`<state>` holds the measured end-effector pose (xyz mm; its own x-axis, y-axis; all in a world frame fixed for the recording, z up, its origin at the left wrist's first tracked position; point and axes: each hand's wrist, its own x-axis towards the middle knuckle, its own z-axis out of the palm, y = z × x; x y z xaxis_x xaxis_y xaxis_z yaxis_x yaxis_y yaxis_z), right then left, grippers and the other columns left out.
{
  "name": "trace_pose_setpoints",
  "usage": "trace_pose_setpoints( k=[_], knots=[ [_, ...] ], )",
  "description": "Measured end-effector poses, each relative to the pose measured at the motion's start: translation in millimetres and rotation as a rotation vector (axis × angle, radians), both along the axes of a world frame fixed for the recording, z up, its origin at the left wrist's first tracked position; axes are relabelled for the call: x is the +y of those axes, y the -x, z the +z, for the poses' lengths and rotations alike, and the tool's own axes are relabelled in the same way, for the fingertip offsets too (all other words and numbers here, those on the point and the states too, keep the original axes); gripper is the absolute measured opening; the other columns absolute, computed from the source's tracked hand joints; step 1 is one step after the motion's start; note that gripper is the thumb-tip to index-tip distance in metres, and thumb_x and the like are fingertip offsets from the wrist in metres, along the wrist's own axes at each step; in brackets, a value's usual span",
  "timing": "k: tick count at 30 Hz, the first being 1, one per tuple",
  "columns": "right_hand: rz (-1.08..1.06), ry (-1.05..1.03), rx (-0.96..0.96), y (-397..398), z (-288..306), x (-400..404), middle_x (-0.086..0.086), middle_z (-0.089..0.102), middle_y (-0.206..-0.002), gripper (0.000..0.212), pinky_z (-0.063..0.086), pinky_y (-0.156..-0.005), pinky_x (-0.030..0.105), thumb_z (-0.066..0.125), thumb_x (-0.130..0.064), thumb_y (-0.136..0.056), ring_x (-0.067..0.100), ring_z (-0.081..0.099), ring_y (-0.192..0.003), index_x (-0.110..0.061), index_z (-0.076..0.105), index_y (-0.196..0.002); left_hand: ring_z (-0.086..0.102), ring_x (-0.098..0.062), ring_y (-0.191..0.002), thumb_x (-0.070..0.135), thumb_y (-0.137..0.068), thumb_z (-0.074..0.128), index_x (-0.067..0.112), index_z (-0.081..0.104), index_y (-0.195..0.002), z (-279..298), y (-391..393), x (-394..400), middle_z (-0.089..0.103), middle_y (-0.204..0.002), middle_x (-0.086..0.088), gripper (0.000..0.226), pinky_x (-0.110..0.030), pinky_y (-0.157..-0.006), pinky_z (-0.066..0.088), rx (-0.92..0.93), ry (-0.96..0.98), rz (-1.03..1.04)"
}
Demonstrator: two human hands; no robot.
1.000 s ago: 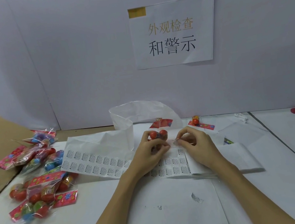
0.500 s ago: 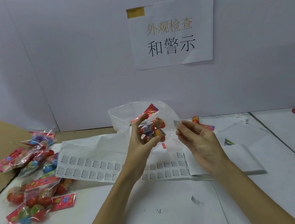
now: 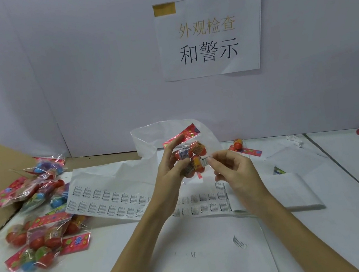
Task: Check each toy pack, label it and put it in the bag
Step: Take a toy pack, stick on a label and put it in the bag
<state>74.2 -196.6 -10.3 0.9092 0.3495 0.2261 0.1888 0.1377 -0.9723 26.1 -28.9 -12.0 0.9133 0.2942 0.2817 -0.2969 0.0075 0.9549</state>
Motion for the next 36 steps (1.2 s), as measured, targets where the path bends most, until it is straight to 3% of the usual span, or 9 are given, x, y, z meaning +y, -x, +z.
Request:
trace_pose_setpoints(
  k=[3,9,13,23,26,28,30,33,36],
  knots=[
    [-0.024,0.049,-0.04,0.2,-1.6,0.6,-0.008,0.074,-0.085,0.011,0.057,-0.068,0.02,0.073,-0.022,-0.096,0.002,0.065,-0.071,-0.016,0.075,-0.105,0.068,-0.029,-0.116,0.017,-0.088,0.063,0.039,0.053,-0.144,0.5,1.0,-1.1,0.071,-0.128,-0.004,0.061,-0.036,-0.089,0.057,0.007,-0.023,-0.006],
    [-0.049,0.083,-0.065,-0.7,-4.3,2.3,-0.005,0.074,-0.088,0.013,0.055,-0.064,0.017,0.073,-0.02,-0.095,-0.001,0.066,-0.069,-0.013,0.075,-0.106,0.066,-0.028,-0.12,0.027,-0.082,0.077,0.045,0.051,-0.144,0.2,2.5,-4.6,0.069,-0.131,0.001,0.07,-0.043,-0.099,0.058,0.028,-0.035,0.006],
    [-0.049,0.096,-0.065,-1.7,-6.6,2.0,-0.01,0.075,-0.084,0.009,0.055,-0.063,0.017,0.074,-0.021,-0.095,0.0,0.067,-0.071,-0.018,0.075,-0.103,0.068,-0.023,-0.119,0.027,-0.082,0.084,0.049,0.051,-0.142,1.1,3.7,-6.4,0.07,-0.129,0.007,0.072,-0.033,-0.09,0.06,0.028,-0.056,0.005],
    [-0.06,0.113,-0.065,-3.3,-8.3,1.7,-0.013,0.076,-0.085,0.009,0.055,-0.062,0.016,0.076,-0.023,-0.093,0.001,0.069,-0.074,-0.02,0.075,-0.102,0.068,-0.015,-0.12,0.024,-0.084,0.085,0.052,0.049,-0.142,-0.5,3.0,-7.7,0.068,-0.13,0.015,0.073,-0.038,-0.098,0.06,0.016,-0.081,0.032],
    [-0.105,0.102,-0.063,-2.2,-9.2,4.3,-0.006,0.076,-0.091,0.014,0.057,-0.065,0.019,0.075,-0.025,-0.094,0.01,0.07,-0.078,-0.022,0.074,-0.107,0.069,-0.017,-0.118,0.018,-0.087,0.084,0.05,0.05,-0.142,-1.2,1.8,-7.9,0.068,-0.13,0.012,0.073,-0.035,-0.095,0.06,-0.004,-0.086,0.04],
    [-0.13,-0.038,0.092,0.0,-8.9,9.2,0.002,0.074,-0.095,0.029,0.06,-0.071,0.026,0.074,-0.022,-0.096,0.017,0.07,-0.079,-0.025,0.065,-0.123,0.069,-0.016,-0.118,0.013,-0.088,0.083,0.049,0.051,-0.142,-0.7,1.7,-8.0,0.069,-0.129,0.011,0.073,-0.03,-0.092,0.059,-0.012,-0.083,0.036],
    [-0.104,-0.257,0.306,-0.4,-6.6,8.9,0.005,0.07,-0.085,0.045,0.06,-0.069,0.028,0.072,-0.017,-0.097,0.013,0.064,-0.069,-0.03,0.051,-0.135,0.07,-0.015,-0.117,0.009,-0.089,0.081,0.049,0.051,-0.141,-0.7,2.5,-7.6,0.069,-0.129,0.013,0.072,-0.027,-0.089,0.059,-0.015,-0.091,0.019],
    [-0.155,-0.151,0.263,-6.7,-3.8,0.7,-0.005,0.067,-0.076,0.037,0.055,-0.064,0.025,0.07,-0.034,-0.098,0.007,0.059,-0.063,-0.029,0.06,-0.133,0.07,-0.017,-0.116,0.008,-0.09,0.08,0.047,0.052,-0.142,-1.9,3.8,-6.8,0.069,-0.127,0.01,0.071,-0.026,-0.088,0.059,-0.017,-0.077,-0.002],
    [-0.11,0.029,0.146,-4.0,-1.9,-0.7,-0.006,0.074,-0.105,0.037,0.058,-0.074,0.024,0.07,-0.055,-0.088,0.012,0.07,-0.092,-0.033,0.071,-0.116,0.069,-0.021,-0.119,0.011,-0.09,0.08,0.044,0.05,-0.144,-0.7,3.4,-9.6,0.068,-0.131,0.006,0.07,-0.032,-0.092,0.059,-0.023,-0.067,-0.015]
  ],
)
